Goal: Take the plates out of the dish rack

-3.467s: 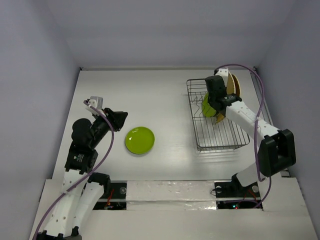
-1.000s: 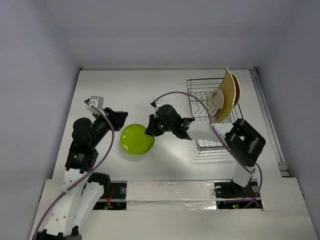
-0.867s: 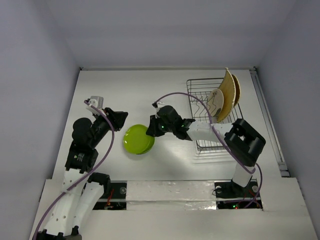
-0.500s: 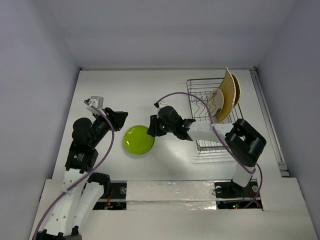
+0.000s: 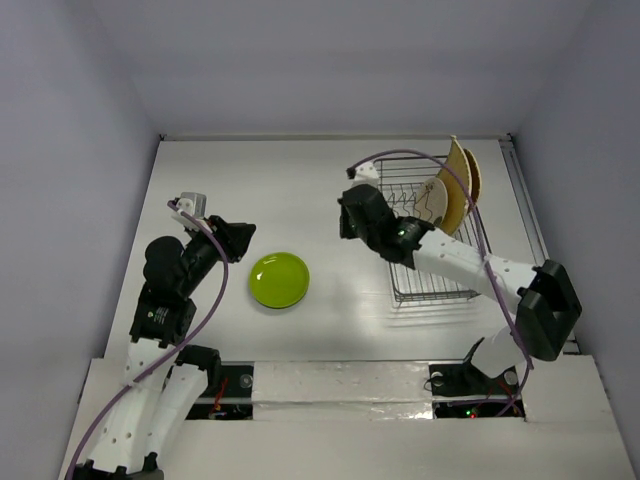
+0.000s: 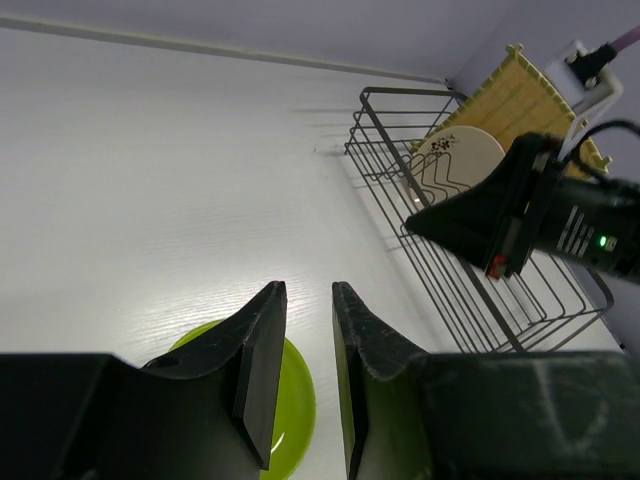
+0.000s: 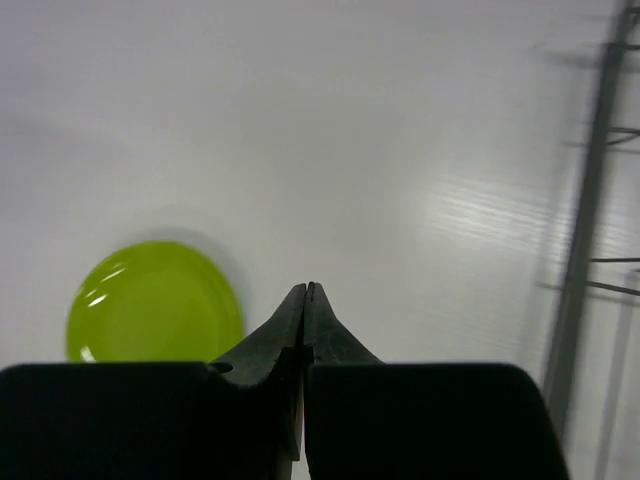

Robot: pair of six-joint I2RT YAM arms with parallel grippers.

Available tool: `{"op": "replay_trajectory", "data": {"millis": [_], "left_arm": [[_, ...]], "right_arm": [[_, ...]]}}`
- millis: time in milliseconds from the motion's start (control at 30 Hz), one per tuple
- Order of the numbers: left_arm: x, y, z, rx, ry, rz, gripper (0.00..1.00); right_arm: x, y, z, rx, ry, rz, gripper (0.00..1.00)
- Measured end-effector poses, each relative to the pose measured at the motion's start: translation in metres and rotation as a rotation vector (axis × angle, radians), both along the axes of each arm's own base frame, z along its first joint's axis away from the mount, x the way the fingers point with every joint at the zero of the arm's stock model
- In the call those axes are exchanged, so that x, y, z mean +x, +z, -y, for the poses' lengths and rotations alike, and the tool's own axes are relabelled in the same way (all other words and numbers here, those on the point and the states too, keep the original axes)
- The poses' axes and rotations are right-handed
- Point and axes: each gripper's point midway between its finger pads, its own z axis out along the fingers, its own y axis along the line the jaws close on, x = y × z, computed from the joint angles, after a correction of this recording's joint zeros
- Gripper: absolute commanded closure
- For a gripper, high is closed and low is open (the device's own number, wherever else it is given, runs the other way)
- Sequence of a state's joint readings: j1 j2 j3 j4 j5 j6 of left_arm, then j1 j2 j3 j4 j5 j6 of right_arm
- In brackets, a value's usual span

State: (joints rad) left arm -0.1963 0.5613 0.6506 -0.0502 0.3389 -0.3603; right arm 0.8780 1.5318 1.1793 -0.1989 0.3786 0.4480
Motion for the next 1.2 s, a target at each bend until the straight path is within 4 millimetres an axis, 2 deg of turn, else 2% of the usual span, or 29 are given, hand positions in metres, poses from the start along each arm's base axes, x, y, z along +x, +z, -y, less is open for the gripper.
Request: {"op": "replay_trajectory", "data": {"millis": [67,133,267,300,367,433,600,867,1000,1200], "left_arm": [[0.000,0.001,0.000,0.000,0.000,0.002,0.77],[-0.001,0.001,0.000,-0.001,0.000,0.003,0.77],[-0.001,0.001,0.001,-0.001,-0.006,0.003,0.77],[-0.002,0.001,0.002,-0.001,-0.007,0.004,0.77],[-0.002,0.001,0.002,-0.001,-0.009,0.003,0.77],[-0.002,0.001,0.003,-0.001,-0.011,0.004,0.77],[-0.002,0.001,0.003,-0.001,-0.012,0.003,0.77],[-0.003,0.001,0.005,-0.001,-0.019,0.003,0.77],[-0.003,0.000,0.004,0.000,-0.018,0.002,0.77],[-0.003,0.000,0.004,0.000,-0.018,0.002,0.77]], "right_arm": [[0.019,0.010,0.031,-0.060,-0.097,0.027,1.00],[0.037,0.015,0.071,-0.121,-0.208,0.035,0.96],[0.061,0.015,0.154,-0.248,-0.411,0.017,0.84],[0.064,0.015,0.172,-0.275,-0.454,0.009,0.77],[0.067,0.014,0.196,-0.317,-0.503,-0.004,0.68],[0.069,0.013,0.213,-0.355,-0.531,-0.018,0.66],[0.081,0.013,0.238,-0.417,-0.589,-0.040,0.66],[0.088,-0.005,0.269,-0.522,-0.642,-0.089,0.66],[0.091,-0.016,0.281,-0.561,-0.661,-0.117,0.66],[0.092,-0.019,0.289,-0.582,-0.676,-0.124,0.67]]}}
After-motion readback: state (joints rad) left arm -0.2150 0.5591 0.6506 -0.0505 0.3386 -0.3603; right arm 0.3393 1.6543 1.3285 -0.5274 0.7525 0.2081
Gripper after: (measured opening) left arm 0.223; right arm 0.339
